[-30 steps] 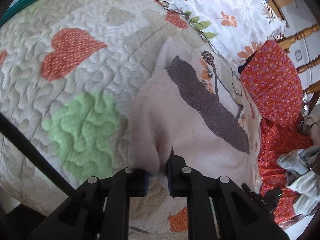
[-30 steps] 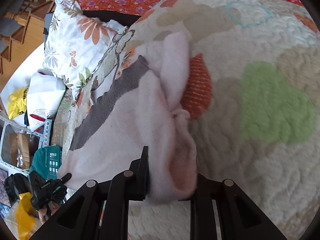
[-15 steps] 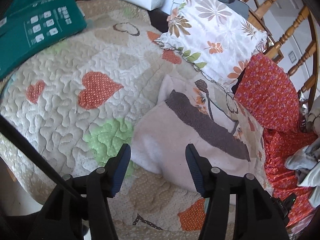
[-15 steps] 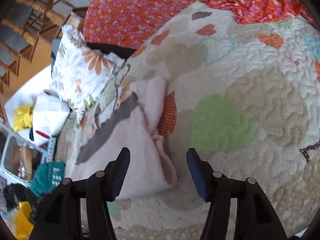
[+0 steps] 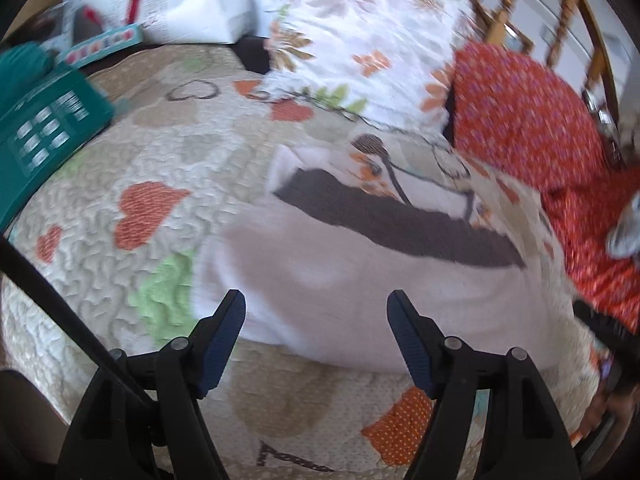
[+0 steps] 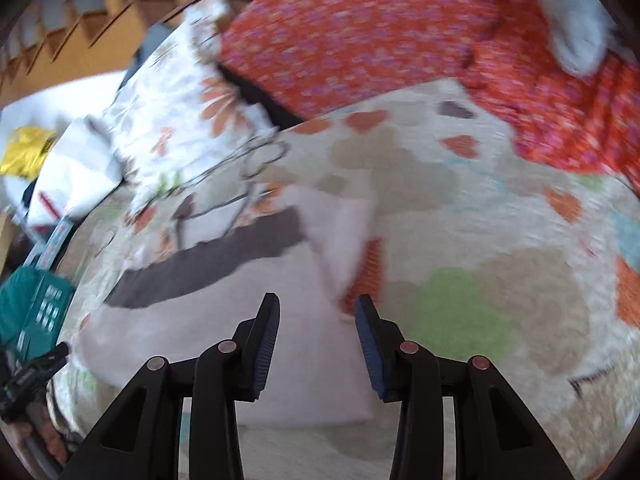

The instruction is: Fold small clothes

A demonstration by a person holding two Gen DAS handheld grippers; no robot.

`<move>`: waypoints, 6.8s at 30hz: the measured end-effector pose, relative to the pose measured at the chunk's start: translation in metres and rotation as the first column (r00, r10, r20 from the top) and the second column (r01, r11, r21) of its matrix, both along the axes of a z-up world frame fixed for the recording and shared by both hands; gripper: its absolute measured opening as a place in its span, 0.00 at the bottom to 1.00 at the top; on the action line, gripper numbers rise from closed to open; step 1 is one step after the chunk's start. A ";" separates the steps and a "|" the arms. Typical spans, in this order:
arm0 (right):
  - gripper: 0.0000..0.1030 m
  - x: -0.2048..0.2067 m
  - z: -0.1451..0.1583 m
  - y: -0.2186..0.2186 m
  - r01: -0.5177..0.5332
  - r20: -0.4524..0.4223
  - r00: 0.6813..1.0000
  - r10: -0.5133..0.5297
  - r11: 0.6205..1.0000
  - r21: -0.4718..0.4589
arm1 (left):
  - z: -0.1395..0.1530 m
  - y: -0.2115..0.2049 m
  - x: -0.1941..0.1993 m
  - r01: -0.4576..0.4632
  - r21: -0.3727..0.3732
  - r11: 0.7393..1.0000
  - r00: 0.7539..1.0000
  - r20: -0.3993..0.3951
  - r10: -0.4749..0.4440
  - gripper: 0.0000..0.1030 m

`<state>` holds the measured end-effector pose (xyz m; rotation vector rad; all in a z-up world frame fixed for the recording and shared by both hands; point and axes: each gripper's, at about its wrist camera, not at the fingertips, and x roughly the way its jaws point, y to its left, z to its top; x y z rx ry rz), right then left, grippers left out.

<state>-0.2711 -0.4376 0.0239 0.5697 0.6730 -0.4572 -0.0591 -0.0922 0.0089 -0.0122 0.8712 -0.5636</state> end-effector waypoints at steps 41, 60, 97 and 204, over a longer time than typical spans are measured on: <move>0.55 0.036 -0.045 0.004 -0.022 -0.221 0.975 0.040 0.996 0.085 | -0.068 -0.074 -0.018 0.038 0.280 0.959 0.996 0.061 -0.057 0.98; 0.87 0.062 -0.055 0.019 -0.053 -0.301 0.951 0.066 0.997 0.049 | -0.067 -0.084 -0.012 -0.043 0.358 0.933 0.998 -0.019 0.053 1.00; 1.00 0.074 -0.065 0.037 -0.090 -0.337 0.940 0.061 0.993 -0.070 | -0.066 -0.084 -0.016 -0.132 0.355 0.925 0.990 -0.007 0.143 1.00; 0.47 0.034 -0.036 -0.014 0.036 -0.108 0.994 -0.022 0.991 0.126 | -0.032 0.044 0.045 -0.234 0.232 0.944 0.967 -0.048 0.252 0.80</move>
